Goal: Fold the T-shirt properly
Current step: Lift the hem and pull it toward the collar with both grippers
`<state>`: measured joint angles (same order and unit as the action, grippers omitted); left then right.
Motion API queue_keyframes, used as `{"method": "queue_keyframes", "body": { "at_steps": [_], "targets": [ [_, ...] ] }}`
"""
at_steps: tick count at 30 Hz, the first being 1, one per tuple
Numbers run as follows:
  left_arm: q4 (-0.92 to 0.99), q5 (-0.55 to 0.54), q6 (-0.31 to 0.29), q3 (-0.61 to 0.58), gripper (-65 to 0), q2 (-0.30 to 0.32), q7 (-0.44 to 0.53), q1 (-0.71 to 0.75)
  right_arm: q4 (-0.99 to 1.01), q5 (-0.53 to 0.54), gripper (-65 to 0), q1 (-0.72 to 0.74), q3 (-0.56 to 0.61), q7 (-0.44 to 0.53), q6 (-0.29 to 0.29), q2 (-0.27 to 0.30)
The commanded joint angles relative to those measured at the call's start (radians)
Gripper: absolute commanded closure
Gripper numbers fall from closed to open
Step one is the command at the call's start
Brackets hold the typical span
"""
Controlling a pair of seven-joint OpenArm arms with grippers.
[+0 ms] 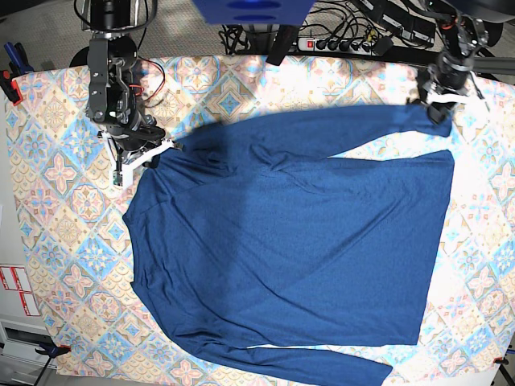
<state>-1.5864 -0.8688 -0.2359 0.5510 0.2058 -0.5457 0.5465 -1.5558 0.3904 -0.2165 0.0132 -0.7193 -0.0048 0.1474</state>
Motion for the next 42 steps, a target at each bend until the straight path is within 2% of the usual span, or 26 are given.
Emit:
{"method": "queue_keyframes", "body": {
  "at_steps": [1, 8, 15, 19, 26, 30, 38, 42],
  "targets": [
    [-0.027, -0.01, -0.007, 0.004, 0.0, 0.01, 0.013, 0.005, -0.027, 0.0, -0.2, 0.01, -0.002, 0.017, 0.004, 0.005],
    [-0.098, -0.01, -0.007, 0.004, 0.0, 0.01, 0.013, -0.001, -0.064, 0.0, -0.2, 0.027, -0.002, 0.017, 0.004, 0.005],
    [-0.119, -0.01, -0.007, 0.01, 0.0, 0.011, 0.013, -0.073, -0.059, 0.002, -0.2, 0.079, -0.002, 0.013, 0.004, 0.005],
    [-0.114, -0.007, -0.007, 0.039, 0.0, 0.04, 0.008, -0.138, -0.053, 0.002, -0.2, 0.118, 0.0, 0.013, 0.004, 0.004],
    [0.014, -0.007, -0.007, 0.037, 0.0, 0.103, 0.008, -0.277, 0.035, 0.002, -0.2, 0.196, 0.0, 0.016, 0.004, 0.004],
    [0.137, -0.005, -0.007, 0.033, 0.0, 0.111, 0.006, -0.355, 0.09, 0.002, -0.2, 0.23, 0.0, 0.017, 0.004, 0.001],
    [0.291, 0.122, -0.007, 0.028, 0.0, 0.103, 0.006, -0.478, 0.12, 0.002, -0.2, 0.248, -0.009, 0.019, 0.004, 0.001],
    [0.304, 0.161, -0.001, -0.068, 0.0, 0.108, 0.006, -0.489, 0.12, 0.002, -0.2, 0.246, -0.009, 0.019, 0.004, 0.001]
  ]
}}
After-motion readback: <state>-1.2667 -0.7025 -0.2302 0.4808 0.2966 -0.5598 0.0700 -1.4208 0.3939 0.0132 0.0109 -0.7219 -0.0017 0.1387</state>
